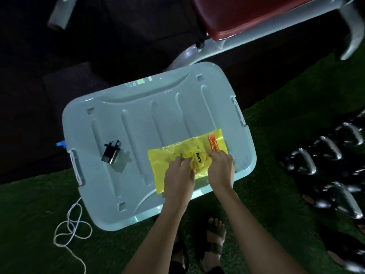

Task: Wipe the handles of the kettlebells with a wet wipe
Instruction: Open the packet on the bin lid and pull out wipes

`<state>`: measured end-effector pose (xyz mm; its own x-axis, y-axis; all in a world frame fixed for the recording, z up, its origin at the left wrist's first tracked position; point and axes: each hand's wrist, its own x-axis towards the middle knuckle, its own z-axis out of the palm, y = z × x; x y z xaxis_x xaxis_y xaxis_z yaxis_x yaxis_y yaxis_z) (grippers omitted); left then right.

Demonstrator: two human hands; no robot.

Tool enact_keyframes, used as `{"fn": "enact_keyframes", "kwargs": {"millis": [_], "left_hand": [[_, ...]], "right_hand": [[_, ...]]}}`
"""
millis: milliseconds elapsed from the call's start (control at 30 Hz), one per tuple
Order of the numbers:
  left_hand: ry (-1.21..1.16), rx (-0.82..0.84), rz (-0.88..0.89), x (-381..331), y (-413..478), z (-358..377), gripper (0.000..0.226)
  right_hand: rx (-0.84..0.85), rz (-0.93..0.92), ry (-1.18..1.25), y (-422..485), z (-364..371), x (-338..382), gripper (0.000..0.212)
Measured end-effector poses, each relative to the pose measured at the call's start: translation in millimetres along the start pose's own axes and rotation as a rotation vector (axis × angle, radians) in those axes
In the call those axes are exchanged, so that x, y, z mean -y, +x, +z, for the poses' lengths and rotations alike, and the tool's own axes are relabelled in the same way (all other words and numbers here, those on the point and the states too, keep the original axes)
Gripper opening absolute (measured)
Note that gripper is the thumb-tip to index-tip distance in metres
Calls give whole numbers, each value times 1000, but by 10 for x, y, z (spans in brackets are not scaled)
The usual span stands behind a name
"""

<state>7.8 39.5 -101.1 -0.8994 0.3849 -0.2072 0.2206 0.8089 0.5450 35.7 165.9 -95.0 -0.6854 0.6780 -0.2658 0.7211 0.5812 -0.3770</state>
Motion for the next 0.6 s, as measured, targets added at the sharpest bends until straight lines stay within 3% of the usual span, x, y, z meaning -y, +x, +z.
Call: {"fn": "enact_keyframes", "kwargs": {"millis": [167, 433, 500, 600], "left_hand": [[-83, -79, -64, -215, 35, 263, 35], [0, -117, -98, -300, 112, 363, 20], [-108, -117, -159, -310, 117, 346, 23], [-499, -200, -430, -358, 70, 180, 19]], "right_hand": [[64, -110, -66, 161, -149, -247, 61], [124, -171, -21, 256, -162, -419, 65], [128, -176, -27, 264, -169, -426, 65], [141, -168, -27, 279, -195, -398, 62]]}}
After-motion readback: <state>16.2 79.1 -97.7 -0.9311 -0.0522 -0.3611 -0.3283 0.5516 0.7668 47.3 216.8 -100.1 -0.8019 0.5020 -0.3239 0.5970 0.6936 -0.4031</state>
